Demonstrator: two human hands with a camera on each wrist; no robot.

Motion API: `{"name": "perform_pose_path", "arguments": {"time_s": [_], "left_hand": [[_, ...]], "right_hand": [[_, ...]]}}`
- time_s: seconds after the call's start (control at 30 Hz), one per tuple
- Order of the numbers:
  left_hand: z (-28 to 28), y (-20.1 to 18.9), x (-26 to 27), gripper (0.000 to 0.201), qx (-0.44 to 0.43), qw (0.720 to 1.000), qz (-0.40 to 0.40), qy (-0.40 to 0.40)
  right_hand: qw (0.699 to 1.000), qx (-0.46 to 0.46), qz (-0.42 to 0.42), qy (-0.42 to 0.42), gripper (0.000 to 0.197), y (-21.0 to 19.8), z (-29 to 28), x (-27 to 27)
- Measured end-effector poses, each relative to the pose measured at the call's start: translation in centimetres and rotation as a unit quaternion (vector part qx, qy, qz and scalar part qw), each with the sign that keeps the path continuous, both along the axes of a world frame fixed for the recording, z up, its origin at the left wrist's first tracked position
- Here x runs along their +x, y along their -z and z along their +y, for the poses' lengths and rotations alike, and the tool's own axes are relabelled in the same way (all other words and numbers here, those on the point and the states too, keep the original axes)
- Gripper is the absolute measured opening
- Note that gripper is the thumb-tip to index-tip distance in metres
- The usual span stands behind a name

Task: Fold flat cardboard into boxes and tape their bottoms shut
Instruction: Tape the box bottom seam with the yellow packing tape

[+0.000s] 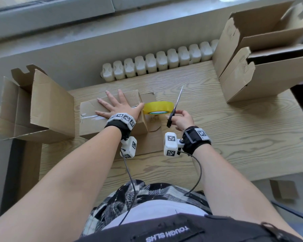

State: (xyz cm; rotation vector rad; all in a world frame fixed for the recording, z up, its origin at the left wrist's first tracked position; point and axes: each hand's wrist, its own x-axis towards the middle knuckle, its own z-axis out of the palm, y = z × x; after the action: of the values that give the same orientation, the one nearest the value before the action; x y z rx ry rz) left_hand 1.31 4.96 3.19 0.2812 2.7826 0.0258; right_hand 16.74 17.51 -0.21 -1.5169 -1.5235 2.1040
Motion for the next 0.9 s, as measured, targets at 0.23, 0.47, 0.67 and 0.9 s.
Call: {"name": "perform_pose_path", "arguments": {"time_s": [0.23, 0.47, 0.67, 0.9], "left_hand": [[-0.4, -0.4, -0.1, 0.113, 0.008, 1.000, -0.020, 0.006], [-0.4, -0.4, -0.1, 0.112, 0.005, 1.000, -0.021, 0.007], [-0.3, -0.4, -0.1, 0.111, 0.004, 1.000, -0.020, 0.002], [-0.4, -0.3, 0.1, 0.109, 0.008, 1.000, -0.009, 0.002]], "right_hand": [[0.983, -0.120, 0.104, -0.091, 0.027, -2.1, -4.6, 0.7], [0.969, -0.155, 0.099, -0.164, 0.031, -1.2, -6.5, 2.6], [0.965, -0.167, 0.102, -0.173, 0.039, -0.5, -7.3, 3.2], [0.974, -0.145, 0.089, -0.152, 0.044, -0.7, -7.0, 0.3]]}}
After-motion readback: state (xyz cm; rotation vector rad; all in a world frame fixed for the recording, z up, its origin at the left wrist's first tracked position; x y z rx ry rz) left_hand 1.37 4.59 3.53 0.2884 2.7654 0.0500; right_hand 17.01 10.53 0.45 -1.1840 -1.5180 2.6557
